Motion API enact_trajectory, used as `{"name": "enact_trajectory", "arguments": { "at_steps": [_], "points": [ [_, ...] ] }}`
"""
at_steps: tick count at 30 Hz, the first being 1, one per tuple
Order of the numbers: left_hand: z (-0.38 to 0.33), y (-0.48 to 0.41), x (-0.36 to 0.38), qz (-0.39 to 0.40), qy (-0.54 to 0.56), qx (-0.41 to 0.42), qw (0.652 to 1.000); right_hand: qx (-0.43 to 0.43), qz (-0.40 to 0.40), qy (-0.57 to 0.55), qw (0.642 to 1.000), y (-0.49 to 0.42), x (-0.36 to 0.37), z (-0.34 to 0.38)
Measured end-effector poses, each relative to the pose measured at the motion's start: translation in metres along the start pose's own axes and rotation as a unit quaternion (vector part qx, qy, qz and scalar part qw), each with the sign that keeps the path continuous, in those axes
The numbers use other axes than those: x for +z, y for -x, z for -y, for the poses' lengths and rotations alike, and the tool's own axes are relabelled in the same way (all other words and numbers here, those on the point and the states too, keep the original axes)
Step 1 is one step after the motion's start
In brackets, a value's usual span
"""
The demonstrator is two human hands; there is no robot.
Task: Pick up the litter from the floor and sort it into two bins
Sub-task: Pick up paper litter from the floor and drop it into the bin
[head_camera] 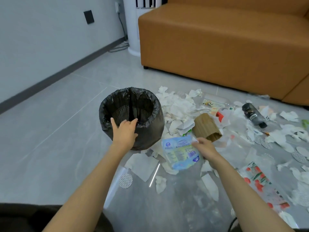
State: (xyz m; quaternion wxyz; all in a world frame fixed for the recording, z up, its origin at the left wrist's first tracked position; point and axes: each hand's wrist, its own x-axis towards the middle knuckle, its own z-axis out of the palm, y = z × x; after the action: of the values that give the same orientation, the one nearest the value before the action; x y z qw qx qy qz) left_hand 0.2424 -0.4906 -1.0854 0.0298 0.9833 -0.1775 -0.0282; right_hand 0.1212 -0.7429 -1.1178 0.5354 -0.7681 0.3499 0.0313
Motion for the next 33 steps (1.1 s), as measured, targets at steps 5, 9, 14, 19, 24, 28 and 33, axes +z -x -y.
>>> {"name": "enact_trajectory", "arguments": {
  "at_steps": [5, 9, 14, 19, 24, 28, 33],
  "points": [
    [0.015, 0.008, 0.001, -0.003, 0.008, 0.013, 1.000, 0.008, -0.033, -0.208, 0.977, 0.008, -0.012, 0.073],
    [0.017, 0.012, 0.000, 0.026, 0.045, 0.021, 0.998, -0.028, 0.006, -0.237, 0.971, 0.018, 0.014, 0.125],
    [0.021, 0.018, -0.004, 0.038, 0.054, 0.011, 0.998, -0.045, 0.142, -0.297, 0.943, 0.026, 0.045, 0.153],
    [0.036, 0.018, 0.000, 0.006, 0.103, 0.006, 0.995, -0.056, 0.127, -0.223, 0.965, 0.022, 0.052, 0.136],
    [0.051, 0.011, 0.004, -0.026, 0.124, -0.021, 0.992, -0.010, 0.072, -0.179, 0.981, 0.012, 0.048, 0.097],
    [0.065, 0.008, 0.007, -0.059, 0.114, -0.057, 0.990, 0.034, 0.099, -0.078, 0.991, 0.010, 0.063, 0.061],
    [0.070, 0.012, 0.010, -0.085, 0.070, -0.082, 0.991, 0.009, 0.124, 0.084, 0.989, -0.001, 0.095, 0.015]
  ]
}}
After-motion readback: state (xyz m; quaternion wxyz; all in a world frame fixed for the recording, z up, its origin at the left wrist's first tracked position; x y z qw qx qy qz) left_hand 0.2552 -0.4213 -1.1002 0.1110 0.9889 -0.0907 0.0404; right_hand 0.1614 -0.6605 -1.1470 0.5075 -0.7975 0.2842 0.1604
